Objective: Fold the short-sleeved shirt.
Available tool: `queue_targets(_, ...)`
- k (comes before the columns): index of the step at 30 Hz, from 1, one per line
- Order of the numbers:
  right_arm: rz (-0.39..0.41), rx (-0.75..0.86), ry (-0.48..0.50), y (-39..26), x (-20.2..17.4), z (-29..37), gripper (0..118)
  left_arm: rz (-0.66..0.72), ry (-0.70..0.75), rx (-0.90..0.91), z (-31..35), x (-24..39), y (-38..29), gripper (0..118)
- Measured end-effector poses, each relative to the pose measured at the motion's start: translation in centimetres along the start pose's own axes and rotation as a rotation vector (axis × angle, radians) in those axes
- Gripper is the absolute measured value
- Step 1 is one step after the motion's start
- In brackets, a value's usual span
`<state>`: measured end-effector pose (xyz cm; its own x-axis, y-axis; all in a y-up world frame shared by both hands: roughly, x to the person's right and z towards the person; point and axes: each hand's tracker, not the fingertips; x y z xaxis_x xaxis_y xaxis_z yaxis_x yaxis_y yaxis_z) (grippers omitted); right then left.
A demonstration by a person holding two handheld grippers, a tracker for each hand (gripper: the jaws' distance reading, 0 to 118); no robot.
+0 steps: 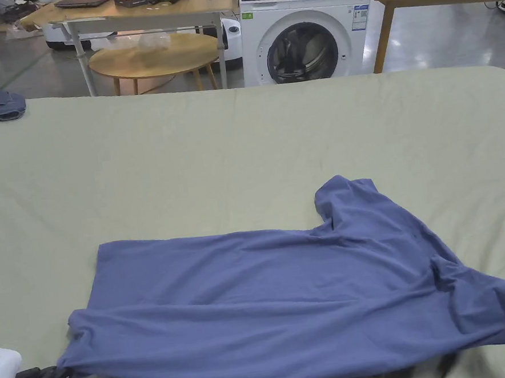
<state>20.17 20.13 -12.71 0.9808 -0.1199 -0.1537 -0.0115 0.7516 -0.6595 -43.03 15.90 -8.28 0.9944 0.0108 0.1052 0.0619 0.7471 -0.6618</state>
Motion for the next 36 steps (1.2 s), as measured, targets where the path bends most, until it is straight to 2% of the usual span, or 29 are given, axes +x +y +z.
queue_targets(2, 0.011, -0.051, -0.018, -0.6, 0.2, -0.8, 2, 0.060, -0.007, -0.063, -0.3, 0.3, -0.4, 4)
queue_targets(5, 0.006, -0.145, -0.051, -1.8, 0.7, -3.1, 3, 0.003, 0.032, -0.129, -2.1, 1.2, -1.6, 5)
queue_targets(6, 0.002, -0.186, -0.047, -2.2, 0.8, -3.8, 4, 0.027, 0.061, -0.148, -3.2, 0.5, -2.3, 16)
queue_targets(7, 0.003, -0.180, -0.060, -2.4, 0.8, -4.2, 7, 0.059, 0.041, -0.165, -3.7, 0.4, -2.5, 41)
queue_targets(8, -0.007, -0.203, -0.061, -2.6, 1.0, -4.6, 24, 0.065, 0.030, -0.154, -3.8, 0.3, -2.6, 76)
queue_targets(9, -0.010, -0.215, -0.066, -2.8, 1.2, -4.9, 52, 0.071, 0.040, -0.145, -3.8, 0.3, -2.6, 84)
queue_targets(11, -0.015, -0.196, -0.066, -2.5, 1.2, -4.7, 111, 0.084, 0.050, -0.144, -3.7, 0.0, -2.3, 84)
queue_targets(12, -0.013, -0.195, -0.071, -2.2, 1.0, -4.6, 118, 0.085, 0.069, -0.149, -3.5, 0.1, -1.9, 84)
queue_targets(15, 0.024, -0.142, -0.145, -1.0, 0.8, -3.4, 118, 0.058, 0.163, -0.169, -1.4, 0.1, -0.1, 84)
queue_targets(18, 0.004, -0.057, -0.122, 0.4, 1.0, -2.6, 118, 0.170, 0.151, -0.039, 0.8, -0.2, 3.1, 85)
queue_targets(21, 0.009, -0.003, -0.114, 2.4, -0.3, -2.5, 118, 0.160, 0.141, 0.044, 0.6, 0.8, 6.4, 85)
queue_targets(22, 0.020, 0.008, -0.109, 3.1, -0.8, -2.9, 116, 0.156, 0.140, 0.073, 0.2, 1.6, 7.2, 85)
queue_targets(23, 0.027, 0.008, -0.101, 3.8, -1.3, -3.7, 100, 0.152, 0.143, 0.051, -0.7, 2.3, 8.1, 78)
queue_targets(24, 0.029, 0.006, -0.101, 4.5, -1.8, -4.3, 73, 0.148, 0.135, 0.053, -1.4, 2.9, 8.8, 61)
queue_targets(25, 0.035, 0.006, -0.100, 5.0, -2.4, -5.2, 34, 0.146, 0.116, 0.077, -2.3, 3.6, 9.5, 37)
queue_targets(26, 0.036, 0.012, -0.095, 5.5, -2.7, -5.9, 0, 0.149, 0.103, 0.066, -3.5, 4.0, 9.7, 7)
queue_targets(27, 0.033, 0.013, -0.084, 6.1, -3.1, -6.7, 0, 0.144, 0.092, 0.074, -4.5, 4.7, 10.1, 1)
queue_targets(30, 0.025, 0.015, -0.066, 7.4, -4.4, -8.7, 0, 0.094, 0.110, 0.094, -6.9, 6.9, 11.1, 0)
queue_targets(33, 0.032, 0.004, -0.086, 8.4, -4.5, -10.3, 0, 0.105, 0.080, 0.078, -8.8, 7.9, 11.6, 0)
queue_targets(34, 0.035, -0.002, -0.075, 8.8, -4.3, -10.8, 17, 0.113, 0.069, 0.066, -9.6, 8.0, 11.8, 0)
queue_targets(35, 0.034, 0.004, -0.082, 9.0, -4.1, -11.3, 65, 0.109, 0.069, 0.066, -9.9, 8.2, 11.9, 0)
queue_targets(36, 0.048, 0.002, -0.094, 9.5, -3.8, -11.7, 100, 0.102, 0.071, 0.065, -10.2, 8.3, 12.0, 0)
